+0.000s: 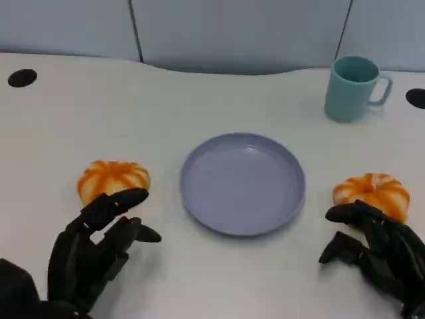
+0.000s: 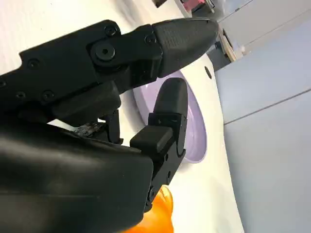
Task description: Grasp the bread from the table and place it into the plate.
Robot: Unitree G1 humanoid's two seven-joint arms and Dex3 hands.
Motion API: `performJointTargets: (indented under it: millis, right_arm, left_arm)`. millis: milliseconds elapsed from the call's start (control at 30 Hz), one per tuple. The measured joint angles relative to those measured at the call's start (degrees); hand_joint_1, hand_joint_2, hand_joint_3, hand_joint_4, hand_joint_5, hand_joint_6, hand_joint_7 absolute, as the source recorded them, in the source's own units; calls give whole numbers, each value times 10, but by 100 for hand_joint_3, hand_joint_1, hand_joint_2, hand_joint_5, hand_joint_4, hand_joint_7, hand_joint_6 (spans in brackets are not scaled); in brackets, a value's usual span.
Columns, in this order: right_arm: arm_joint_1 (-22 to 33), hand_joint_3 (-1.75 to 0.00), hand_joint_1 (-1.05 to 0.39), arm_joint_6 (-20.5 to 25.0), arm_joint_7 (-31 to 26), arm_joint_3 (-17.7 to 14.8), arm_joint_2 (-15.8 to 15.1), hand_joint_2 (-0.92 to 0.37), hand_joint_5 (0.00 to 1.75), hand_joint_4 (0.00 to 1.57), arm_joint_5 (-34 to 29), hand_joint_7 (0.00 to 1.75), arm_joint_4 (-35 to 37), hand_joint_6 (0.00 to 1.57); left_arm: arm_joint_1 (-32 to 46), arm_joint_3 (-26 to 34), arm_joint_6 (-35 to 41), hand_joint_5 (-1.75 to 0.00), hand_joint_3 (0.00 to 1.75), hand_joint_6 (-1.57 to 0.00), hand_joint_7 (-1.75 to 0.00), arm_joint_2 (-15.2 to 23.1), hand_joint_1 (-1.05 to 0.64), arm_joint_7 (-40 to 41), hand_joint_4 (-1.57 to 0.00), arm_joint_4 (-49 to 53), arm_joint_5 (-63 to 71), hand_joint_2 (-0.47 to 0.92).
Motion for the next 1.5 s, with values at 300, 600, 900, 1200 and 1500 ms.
performJointTargets:
  millis: [300, 600, 900, 1200, 1500]
  right_arm:
    - [-4, -18, -46, -6, -6, 10, 8, -92, 143, 63, -7, 102, 1, 64]
    - [-9, -18, -45, -6, -7, 10, 10, -92, 143, 64, -8, 102, 6, 63]
    - [-12, -18, -46, -7, -6, 9, 11, -92, 142, 64, -8, 101, 9, 64]
    - [-16, -16, -46, -8, -5, 8, 12, -92, 142, 65, -8, 101, 14, 65]
    - [-12, -18, -44, -6, -14, 10, 12, -92, 142, 63, -10, 101, 5, 63]
  left_arm:
    - [-29, -13, -130, -58, 8, -42, 0, 60, -59, 10, -23, 52, 92, 92]
    - [-47, -41, -181, -41, 4, -29, 0, 160, -60, 132, -11, 0, 304, 90]
    - [-72, -80, -187, -35, 3, -23, 0, 229, -70, 259, -3, -15, 464, 92]
    - [-136, -149, -67, -19, 1, -23, -1, 294, -71, 324, -3, -42, 629, 91]
    - [-267, -271, 55, -15, 0, -19, 0, 303, -70, 323, -6, 88, 714, 88]
